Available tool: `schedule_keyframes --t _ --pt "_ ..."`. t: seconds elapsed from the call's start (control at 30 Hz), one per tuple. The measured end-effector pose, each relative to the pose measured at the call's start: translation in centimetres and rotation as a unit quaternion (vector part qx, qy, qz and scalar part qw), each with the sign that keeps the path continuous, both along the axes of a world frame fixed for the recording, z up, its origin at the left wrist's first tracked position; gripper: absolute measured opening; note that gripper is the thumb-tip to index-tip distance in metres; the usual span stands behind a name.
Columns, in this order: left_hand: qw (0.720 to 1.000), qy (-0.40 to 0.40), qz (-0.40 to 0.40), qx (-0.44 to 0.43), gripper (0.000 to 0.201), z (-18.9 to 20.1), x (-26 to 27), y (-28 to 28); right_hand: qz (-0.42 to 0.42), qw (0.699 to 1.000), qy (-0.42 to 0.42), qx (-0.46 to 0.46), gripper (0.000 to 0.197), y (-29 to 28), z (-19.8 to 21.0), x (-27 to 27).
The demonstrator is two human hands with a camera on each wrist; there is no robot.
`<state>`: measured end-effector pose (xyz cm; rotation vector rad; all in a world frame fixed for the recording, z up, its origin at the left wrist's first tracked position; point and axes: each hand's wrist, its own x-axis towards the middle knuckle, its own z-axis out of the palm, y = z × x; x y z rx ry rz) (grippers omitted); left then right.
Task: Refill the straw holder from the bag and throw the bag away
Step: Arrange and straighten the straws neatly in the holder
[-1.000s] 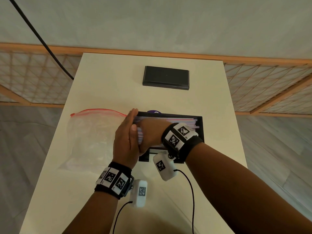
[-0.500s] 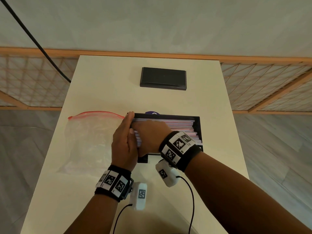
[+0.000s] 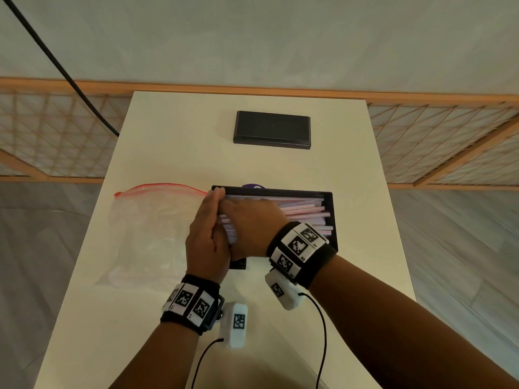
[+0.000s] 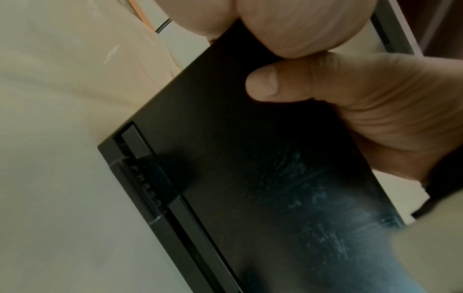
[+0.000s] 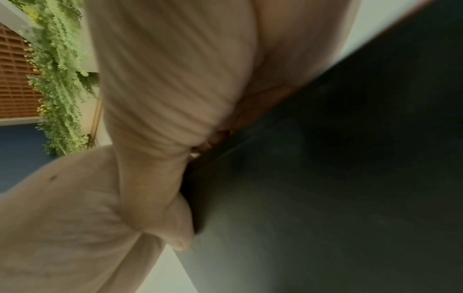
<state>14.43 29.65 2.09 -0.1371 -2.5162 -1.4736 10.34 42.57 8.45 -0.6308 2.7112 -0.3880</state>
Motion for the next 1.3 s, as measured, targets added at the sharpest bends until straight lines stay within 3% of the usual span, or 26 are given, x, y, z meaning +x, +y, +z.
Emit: schedule_keyframes --t 0.37,0.47,0.57,0.63,0.7,0.8,1.07,1.3 --pt "0.999 -0.031 -0.013 0.005 0.050 0.5 0.2 -0.4 -0.051 0.998 0.017 -0.038 0.091 1.5 1.1 1.6" --pt "0.998 -0.030 -0.023 -0.046 0.047 2.2 0.0 -1.3 -0.099 0.992 -0.002 -0.078 0.076 4.3 3.5 2.5" --pt "0.987 -0.004 -0.071 -0.143 0.047 5.5 -0.8 -2.6 -0.152 0.987 0.013 -0.058 0.054 8.1 5.1 3.5" --pt "0.965 -0.036 -0.158 -0.204 0.052 7.4 -1.9 -3.5 -0.165 0.986 0.004 -0.016 0.054 9.8 5.4 3.9" --pt "0.921 -0.082 -0.244 -0.293 0.062 8.7 -3.2 -3.5 -0.152 0.988 -0.022 0.022 0.061 10.3 5.2 4.0" --pt "0.864 -0.125 -0.305 -0.380 0.073 9.6 -4.7 -2.5 -0.122 0.990 -0.032 0.061 0.073 9.9 4.2 3.6" --pt "0.777 -0.137 -0.325 -0.521 0.058 9.3 -6.3 0.1 -0.118 0.986 -0.031 0.115 0.074 9.2 1.2 2.5" --pt "0.719 -0.119 -0.331 -0.600 0.047 8.3 -6.8 1.4 -0.115 0.981 -0.044 0.152 0.062 8.8 -0.2 1.9"
